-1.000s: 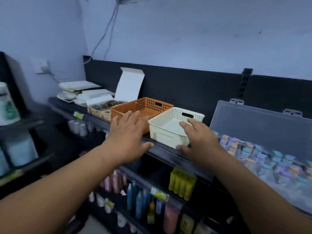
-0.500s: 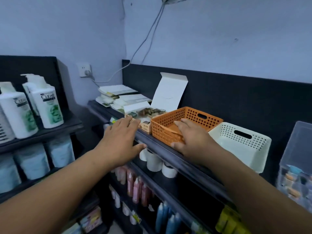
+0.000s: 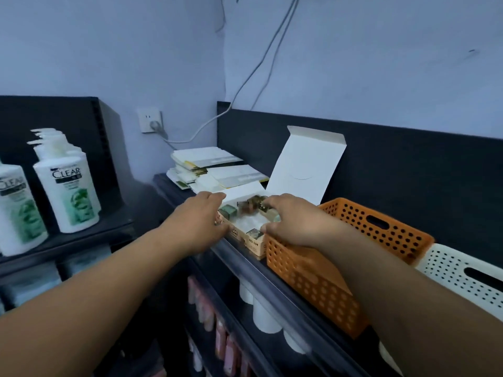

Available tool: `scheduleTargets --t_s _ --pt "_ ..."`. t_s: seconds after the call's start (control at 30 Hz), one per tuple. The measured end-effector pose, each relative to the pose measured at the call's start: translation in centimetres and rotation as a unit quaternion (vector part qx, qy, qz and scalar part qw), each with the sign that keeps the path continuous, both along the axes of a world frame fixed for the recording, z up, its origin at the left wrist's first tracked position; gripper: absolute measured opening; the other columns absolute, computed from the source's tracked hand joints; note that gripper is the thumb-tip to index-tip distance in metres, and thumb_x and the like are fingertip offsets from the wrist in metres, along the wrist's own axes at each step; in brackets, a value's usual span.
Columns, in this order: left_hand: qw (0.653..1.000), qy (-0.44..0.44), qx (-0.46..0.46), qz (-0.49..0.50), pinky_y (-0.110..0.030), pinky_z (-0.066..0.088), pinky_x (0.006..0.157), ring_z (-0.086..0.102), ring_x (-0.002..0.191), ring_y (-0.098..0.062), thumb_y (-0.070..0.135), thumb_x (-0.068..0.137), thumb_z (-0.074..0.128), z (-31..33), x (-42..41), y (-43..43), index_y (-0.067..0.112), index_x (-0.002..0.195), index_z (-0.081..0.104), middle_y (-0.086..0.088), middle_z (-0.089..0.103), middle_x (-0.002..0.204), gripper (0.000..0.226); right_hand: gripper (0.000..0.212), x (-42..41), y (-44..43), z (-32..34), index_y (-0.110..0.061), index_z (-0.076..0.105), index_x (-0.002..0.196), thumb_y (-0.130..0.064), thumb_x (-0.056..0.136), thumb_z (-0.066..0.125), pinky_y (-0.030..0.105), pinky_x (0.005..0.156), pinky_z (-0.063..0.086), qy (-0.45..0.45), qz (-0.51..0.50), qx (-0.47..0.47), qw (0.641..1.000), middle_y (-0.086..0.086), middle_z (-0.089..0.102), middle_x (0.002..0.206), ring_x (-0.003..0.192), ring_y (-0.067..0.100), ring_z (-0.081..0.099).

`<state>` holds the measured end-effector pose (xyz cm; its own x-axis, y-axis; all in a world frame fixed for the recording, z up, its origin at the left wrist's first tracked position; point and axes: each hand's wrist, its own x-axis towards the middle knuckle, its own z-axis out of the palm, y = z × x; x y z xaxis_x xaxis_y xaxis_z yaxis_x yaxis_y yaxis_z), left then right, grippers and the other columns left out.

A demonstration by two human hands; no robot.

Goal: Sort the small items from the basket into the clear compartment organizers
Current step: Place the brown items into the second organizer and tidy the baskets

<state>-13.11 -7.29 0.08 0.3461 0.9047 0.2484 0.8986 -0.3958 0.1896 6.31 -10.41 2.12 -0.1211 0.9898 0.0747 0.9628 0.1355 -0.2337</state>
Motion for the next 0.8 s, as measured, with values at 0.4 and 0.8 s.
scheduleTargets --t_s 0.4,0.8 --pt "0.994 0.024 -0.069 -0.079 -0.034 0.037 0.104 0.045 0.127 -0.023 0.036 0.093 0.054 -1.7 0.1 12.2 0.021 0.140 0.040 -0.005 0.046 0.140 0.052 0.057 -2.5 9.0 -2.4 -0.021 0.045 0.140 -0.032 0.088 0.067 0.030 0.098 0.040 -0.051 -0.041 -0.118 0.991 0.000 0.047 0.140 0.126 0.020 0.046" --pt "0.946 0.147 -0.139 -0.254 -0.024 0.039 0.083 0.048 0.121 -0.019 0.014 0.090 0.057 -2.6 1.4 21.1 0.028 0.139 0.045 0.000 0.048 0.139 0.053 0.051 -4.4 12.5 -2.7 -0.021 0.048 0.139 -0.010 0.090 0.060 0.029 0.086 0.047 -0.056 -0.166 -0.219 0.960 0.000 0.051 0.137 0.120 0.021 0.051"
